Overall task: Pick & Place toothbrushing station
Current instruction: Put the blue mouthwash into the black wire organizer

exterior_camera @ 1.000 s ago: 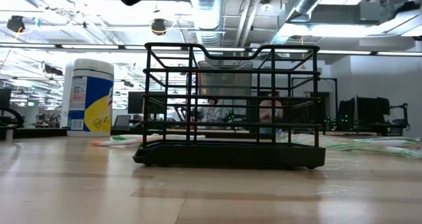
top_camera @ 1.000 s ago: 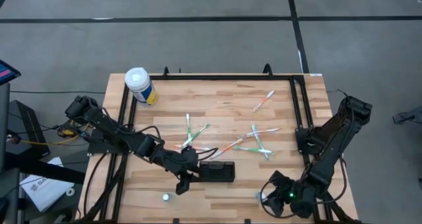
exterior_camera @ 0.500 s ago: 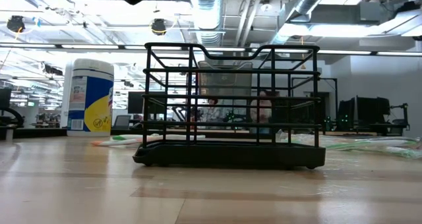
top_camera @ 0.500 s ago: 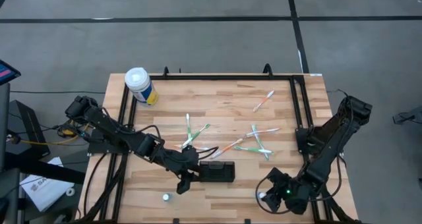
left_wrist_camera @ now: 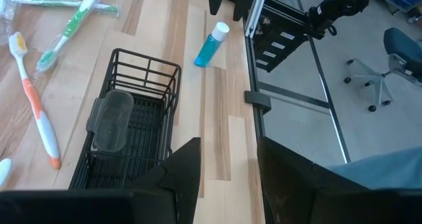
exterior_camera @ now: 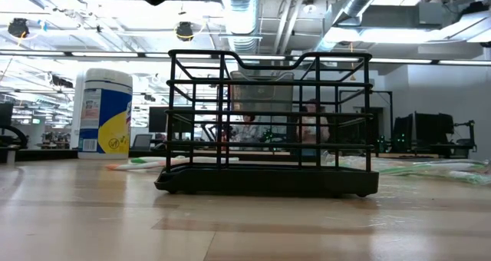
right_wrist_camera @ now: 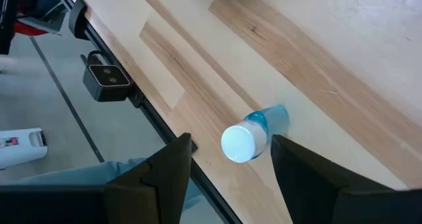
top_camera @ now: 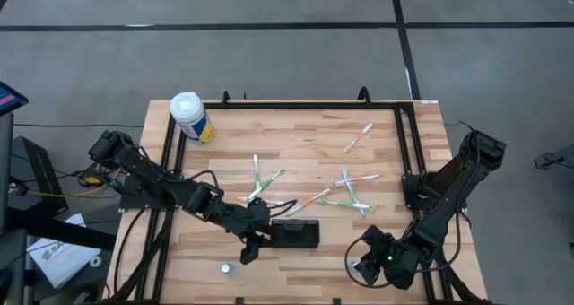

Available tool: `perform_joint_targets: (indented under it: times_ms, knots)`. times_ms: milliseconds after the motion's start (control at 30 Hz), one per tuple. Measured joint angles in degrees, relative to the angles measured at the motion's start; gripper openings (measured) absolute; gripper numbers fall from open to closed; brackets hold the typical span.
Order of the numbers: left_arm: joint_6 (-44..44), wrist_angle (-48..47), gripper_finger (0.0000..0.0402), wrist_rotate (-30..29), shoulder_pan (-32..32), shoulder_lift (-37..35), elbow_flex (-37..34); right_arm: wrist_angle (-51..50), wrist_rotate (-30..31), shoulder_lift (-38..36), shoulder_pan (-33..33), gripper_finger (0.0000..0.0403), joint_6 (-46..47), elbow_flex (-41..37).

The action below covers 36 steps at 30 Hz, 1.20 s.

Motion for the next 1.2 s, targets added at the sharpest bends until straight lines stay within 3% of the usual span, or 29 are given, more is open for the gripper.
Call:
perform_joint_targets:
  times_ms: [500,933,1200]
  knots:
    - [-0.57,0.07,0.0144,0.54,0.00,0.00,-1.96,-1.12,0.42,0.20,-0.04,0.0196,1.43,-0.02]
    - [-1.42,1.47,0.0144,0.94,0.00,0.02,-2.56,7.42,-1.44,7.25,-0.79,0.0198,1.43,-0.06]
    - [-1.20,1.70,0.0144,0.76,0.00,0.02,-2.55,7.00,-2.76,8.48,-0.63,0.0193,2.50,-0.04]
